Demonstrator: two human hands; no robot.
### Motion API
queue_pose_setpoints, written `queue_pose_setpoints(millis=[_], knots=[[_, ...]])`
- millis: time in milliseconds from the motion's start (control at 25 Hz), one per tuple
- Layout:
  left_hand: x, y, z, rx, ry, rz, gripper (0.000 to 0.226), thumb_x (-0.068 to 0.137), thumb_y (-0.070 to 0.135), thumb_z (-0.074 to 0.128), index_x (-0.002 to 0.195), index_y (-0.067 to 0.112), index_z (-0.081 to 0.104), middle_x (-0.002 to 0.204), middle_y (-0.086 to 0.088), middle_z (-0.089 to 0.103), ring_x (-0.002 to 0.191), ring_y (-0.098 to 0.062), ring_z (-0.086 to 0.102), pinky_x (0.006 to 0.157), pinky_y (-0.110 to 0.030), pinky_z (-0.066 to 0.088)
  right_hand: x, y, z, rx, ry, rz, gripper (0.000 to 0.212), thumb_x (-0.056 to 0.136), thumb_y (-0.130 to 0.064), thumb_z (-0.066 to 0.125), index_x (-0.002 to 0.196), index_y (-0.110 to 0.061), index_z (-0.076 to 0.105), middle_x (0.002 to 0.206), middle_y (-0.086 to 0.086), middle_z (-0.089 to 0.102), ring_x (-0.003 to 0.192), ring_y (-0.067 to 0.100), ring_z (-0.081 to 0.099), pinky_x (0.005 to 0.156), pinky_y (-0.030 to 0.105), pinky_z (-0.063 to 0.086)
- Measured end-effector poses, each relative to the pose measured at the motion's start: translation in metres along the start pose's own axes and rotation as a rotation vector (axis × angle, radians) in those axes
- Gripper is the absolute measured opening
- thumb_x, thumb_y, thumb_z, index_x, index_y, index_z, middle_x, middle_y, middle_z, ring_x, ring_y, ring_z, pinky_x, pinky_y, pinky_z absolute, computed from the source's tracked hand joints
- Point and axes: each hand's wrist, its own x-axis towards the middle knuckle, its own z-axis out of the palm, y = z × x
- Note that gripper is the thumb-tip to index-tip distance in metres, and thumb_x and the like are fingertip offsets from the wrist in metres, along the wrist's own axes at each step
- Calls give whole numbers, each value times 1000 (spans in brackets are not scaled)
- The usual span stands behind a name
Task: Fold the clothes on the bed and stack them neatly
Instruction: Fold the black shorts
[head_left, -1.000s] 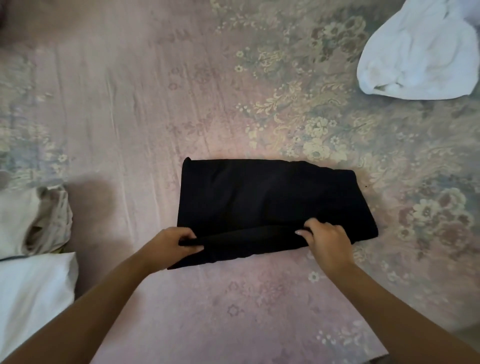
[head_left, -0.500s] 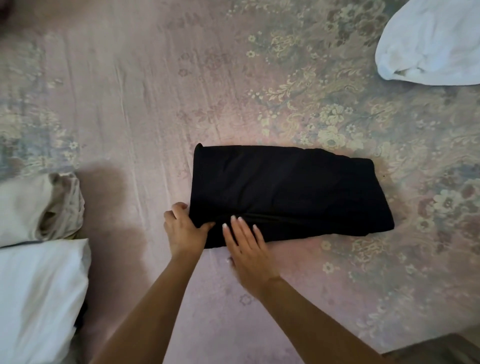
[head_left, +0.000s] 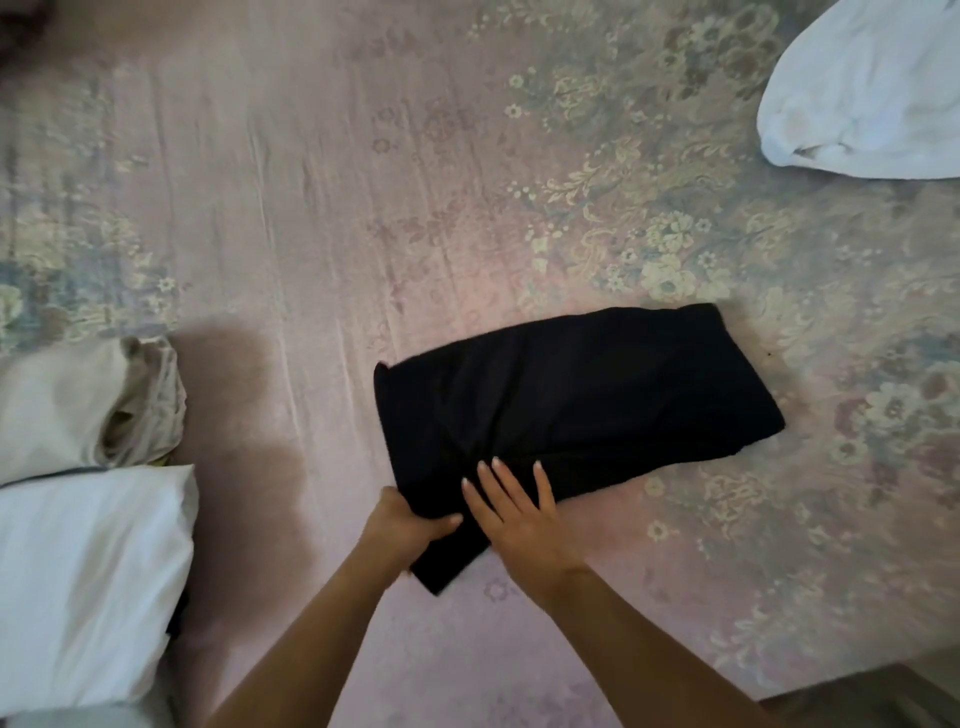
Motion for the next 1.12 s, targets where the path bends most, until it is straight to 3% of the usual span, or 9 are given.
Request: queue_pose_setpoints(millis=[80,200,280,360,440,600,880,1000,1120], knots=[[-10,7,5,455,210,97,93,83,29,83,151,3,27,139,-27,47,125,-44,52,99,-54,49,-28,17,3,-48,-48,-123,76,79,-17,77,149,-16,48,153,12,48,144,29,43,111,61,39],[-15,64,32,818,593,749,81,92,39,69,154,4,31,151,-26,40,138,-44,41,110,-58,38,-46,38,3,-66,-89,-208,64,94,-20,62,154,-16,41,160,12,38,149,29,33,113,63,34],[-7,118,63,869,431,947,73,100,46,56,155,6,31,157,-22,34,146,-41,33,119,-56,28,-44,43,3,-60,-174,-278,63,102,-15,47,160,-13,24,167,14,19,155,32,14,119,66,17],[16,169,89,669,172,747,79,100,53,51,157,5,23,160,-20,28,148,-38,28,121,-49,25,-47,48,3,-69,-238,-336,61,105,-13,39,162,-14,16,169,14,11,156,31,5,120,66,10],[47,213,102,409,-115,548,82,95,55,61,153,5,31,155,-16,38,141,-33,40,115,-42,35,-54,58,13,-103,-102,-357,52,105,-18,44,156,-17,35,163,10,33,152,27,26,116,63,30],[78,239,103,650,-310,420,55,86,34,80,128,6,60,127,-13,62,110,-27,61,95,-34,49,-67,78,21,-161,-41,-448,46,103,-22,47,149,-22,46,155,5,47,146,23,40,112,58,41],[108,179,-18,-125,311,458,45,98,24,65,135,1,55,128,-21,62,115,-37,61,99,-43,48,-20,161,-23,-280,263,-631,38,90,-20,65,126,-29,68,139,4,63,132,25,57,109,49,47],[93,121,-38,378,683,740,50,101,17,53,144,-5,40,141,-32,45,126,-48,47,105,-58,40,3,175,-44,-217,245,-669,38,81,-16,73,117,-30,72,126,7,70,122,32,63,106,52,50],[66,42,-36,978,502,1394,61,75,5,50,136,0,53,142,-28,51,127,-45,51,102,-59,44,6,174,-52,-91,187,-695,38,80,-4,75,115,-19,73,119,8,72,120,33,65,105,51,50]])
